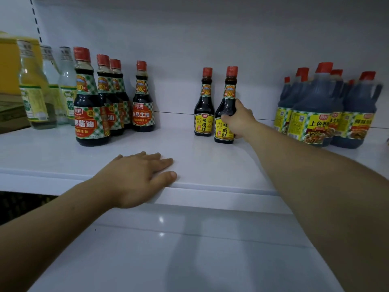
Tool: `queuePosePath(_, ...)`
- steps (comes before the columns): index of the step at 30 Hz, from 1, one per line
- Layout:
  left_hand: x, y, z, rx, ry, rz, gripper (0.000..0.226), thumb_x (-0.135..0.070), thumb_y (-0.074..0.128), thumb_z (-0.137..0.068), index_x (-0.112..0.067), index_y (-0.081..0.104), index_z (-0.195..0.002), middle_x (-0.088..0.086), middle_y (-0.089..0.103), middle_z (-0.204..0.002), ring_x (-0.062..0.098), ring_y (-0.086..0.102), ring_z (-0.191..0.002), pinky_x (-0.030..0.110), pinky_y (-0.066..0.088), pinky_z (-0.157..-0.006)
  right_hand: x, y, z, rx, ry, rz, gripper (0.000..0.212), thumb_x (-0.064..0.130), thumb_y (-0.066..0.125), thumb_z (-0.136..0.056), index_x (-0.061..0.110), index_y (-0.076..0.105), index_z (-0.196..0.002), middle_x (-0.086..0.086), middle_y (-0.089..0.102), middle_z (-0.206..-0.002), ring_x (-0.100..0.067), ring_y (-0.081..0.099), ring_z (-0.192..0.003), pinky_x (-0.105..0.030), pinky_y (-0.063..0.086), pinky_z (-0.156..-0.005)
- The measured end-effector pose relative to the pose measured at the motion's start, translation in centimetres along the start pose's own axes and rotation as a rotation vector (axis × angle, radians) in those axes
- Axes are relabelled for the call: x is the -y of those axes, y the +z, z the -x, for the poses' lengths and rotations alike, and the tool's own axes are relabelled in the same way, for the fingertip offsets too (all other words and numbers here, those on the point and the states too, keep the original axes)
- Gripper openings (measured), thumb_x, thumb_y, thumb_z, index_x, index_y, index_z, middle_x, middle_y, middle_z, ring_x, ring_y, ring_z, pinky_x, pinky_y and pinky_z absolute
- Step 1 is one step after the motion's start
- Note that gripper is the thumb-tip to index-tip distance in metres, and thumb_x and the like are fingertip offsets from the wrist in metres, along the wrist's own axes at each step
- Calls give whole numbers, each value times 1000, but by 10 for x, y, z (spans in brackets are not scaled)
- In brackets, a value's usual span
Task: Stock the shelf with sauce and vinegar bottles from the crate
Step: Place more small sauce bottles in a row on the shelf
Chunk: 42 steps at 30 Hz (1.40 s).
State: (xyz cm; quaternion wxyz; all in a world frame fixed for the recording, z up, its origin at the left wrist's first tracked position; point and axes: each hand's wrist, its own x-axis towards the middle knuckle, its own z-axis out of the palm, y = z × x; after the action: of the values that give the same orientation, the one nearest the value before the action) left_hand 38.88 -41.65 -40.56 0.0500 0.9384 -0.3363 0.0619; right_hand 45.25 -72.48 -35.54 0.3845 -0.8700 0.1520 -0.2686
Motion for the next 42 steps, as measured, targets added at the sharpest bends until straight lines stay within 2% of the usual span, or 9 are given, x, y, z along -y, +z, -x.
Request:
queuePosePath(6, -2, 1, 0, -22, -6, -9, 93, -84, -8, -58, -54, 17, -142, -18, 19, -155, 9, 18, -142, 41, 20, -114, -4, 10, -23, -26, -1, 52, 62, 26, 56, -95, 22, 25, -148, -17, 46, -132, -34, 54, -111, -36, 48, -86)
queuePosePath(11, -2, 2, 1, -39, 4, -26, 93, -84, -9, -58, -54, 16, -142, -18, 18, -155, 8, 18, -142, 40, 21, -114, -7, 17, -34, -55, 35, 92, 72, 27, 53, -97, 24, 9, -154, -19, 37, -136, -37, 49, -117, -41, 47, -96)
queuePosePath(17, -3, 2, 1, -35, 7, -39, 93, -85, -10, -58, -55, 13, -142, -18, 16, -155, 8, 17, -142, 41, 20, -115, -7, 25, -43, -42, 33, 104, 75, 28, 51, -98, 26, 2, -155, -19, 33, -139, -37, 46, -121, -40, 43, -97)
queuePosePath(42, -3, 4, 1, -64, 5, -47, 92, -84, -10, -59, -54, 13, -142, -18, 17, -155, 10, 17, -143, 42, 19, -114, 6, 59, -45, -7, -54, 84, 76, 35, 51, -98, 27, 2, -155, -19, 29, -142, -39, 44, -124, -40, 40, -100)
